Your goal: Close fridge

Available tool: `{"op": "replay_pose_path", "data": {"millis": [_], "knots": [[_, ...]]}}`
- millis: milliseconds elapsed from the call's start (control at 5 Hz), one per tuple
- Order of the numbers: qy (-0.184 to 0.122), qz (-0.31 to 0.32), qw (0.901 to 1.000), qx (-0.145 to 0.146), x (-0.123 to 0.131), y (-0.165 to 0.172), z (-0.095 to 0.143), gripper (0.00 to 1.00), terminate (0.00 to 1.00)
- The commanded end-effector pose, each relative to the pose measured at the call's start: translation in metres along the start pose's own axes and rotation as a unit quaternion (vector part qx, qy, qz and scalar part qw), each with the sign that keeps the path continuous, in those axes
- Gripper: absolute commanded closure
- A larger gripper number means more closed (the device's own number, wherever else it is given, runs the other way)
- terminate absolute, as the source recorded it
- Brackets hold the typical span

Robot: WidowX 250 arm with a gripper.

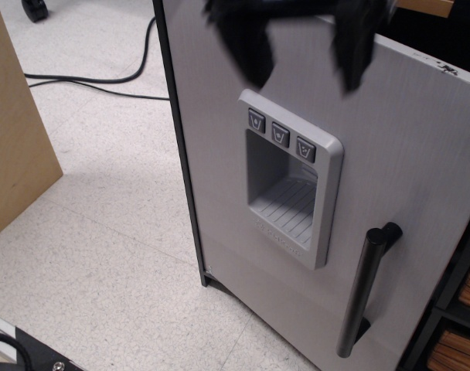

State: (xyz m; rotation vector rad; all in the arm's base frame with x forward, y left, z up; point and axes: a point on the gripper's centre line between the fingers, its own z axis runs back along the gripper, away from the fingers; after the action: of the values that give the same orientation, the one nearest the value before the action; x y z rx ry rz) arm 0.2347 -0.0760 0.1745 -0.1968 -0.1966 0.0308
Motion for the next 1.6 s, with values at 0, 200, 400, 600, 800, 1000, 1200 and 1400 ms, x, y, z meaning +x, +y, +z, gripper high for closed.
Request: {"op": "replay_pose_path", "data": {"millis": [0,200,400,600,800,1000,1200,1400], "knots": [[-0.012,-0.010,0.9973,0.071,0.021,0.008,-0.059,0.00,0.00],[-0.013,-0.002,0.9974,0.071,0.039,0.002,-0.072,0.00,0.00],[-0.035,0.006,0.9978,0.056,0.058,-0.005,-0.074,0.00,0.00],[-0.060,0.000,0.9972,0.044,0.068,-0.007,-0.075,0.00,0.00],[-0.103,0.012,0.9939,0.036,0.082,-0.007,-0.080,0.00,0.00],[-0.126,0.007,0.9910,0.046,0.089,-0.009,-0.084,0.00,0.00],[-0.140,-0.002,0.9891,0.045,0.093,-0.011,-0.087,0.00,0.00],[-0.152,-0.003,0.9870,0.050,0.097,-0.011,-0.091,0.00,0.00]]}}
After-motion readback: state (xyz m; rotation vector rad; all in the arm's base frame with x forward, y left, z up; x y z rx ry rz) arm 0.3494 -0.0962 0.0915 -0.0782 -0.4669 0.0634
